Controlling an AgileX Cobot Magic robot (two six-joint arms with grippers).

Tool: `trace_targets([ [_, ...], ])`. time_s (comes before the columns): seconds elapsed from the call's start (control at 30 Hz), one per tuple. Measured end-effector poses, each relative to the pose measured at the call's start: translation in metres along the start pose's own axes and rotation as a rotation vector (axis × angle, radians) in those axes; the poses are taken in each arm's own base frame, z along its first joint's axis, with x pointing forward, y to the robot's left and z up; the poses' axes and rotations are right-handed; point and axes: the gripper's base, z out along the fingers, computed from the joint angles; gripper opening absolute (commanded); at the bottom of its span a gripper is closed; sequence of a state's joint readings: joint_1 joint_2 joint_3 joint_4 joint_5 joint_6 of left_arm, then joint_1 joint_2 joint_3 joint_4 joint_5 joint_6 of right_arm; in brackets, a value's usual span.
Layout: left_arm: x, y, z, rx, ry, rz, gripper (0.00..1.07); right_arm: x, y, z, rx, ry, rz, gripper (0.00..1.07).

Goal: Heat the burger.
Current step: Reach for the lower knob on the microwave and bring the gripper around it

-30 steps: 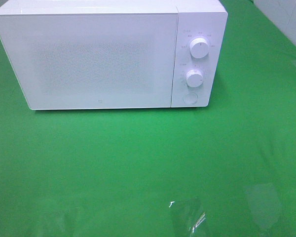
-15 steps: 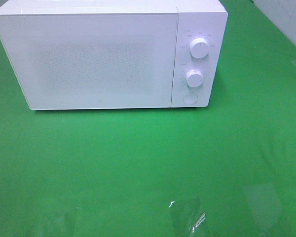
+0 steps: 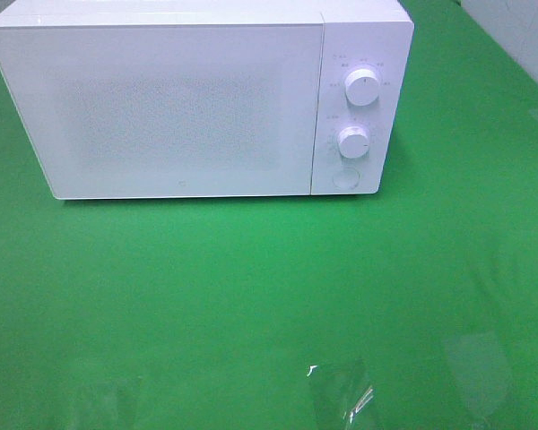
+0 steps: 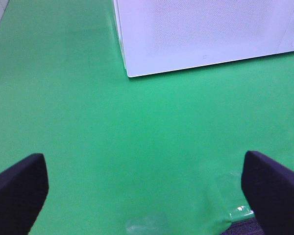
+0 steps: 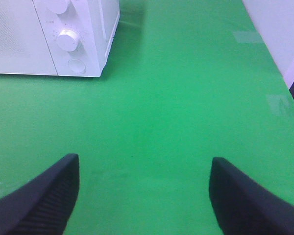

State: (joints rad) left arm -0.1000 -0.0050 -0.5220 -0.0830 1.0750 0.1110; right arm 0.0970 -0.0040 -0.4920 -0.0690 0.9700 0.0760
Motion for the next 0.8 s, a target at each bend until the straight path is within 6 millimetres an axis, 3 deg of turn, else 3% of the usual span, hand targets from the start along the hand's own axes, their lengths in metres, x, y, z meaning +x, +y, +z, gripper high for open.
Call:
trace_targets([
  [0.67, -0.0002, -0.0005, 0.0004, -0.052, 0.002, -0.026, 1.00, 0.0000, 0.0000, 0.0000, 0.000, 0.000, 0.000, 0.71],
  [0.8, -0.0002, -0.0005, 0.0004, -0.052, 0.002, -0.026, 1.00, -0.0073, 0.0001, -0.0035, -0.002, -0.060, 0.001, 0.77],
])
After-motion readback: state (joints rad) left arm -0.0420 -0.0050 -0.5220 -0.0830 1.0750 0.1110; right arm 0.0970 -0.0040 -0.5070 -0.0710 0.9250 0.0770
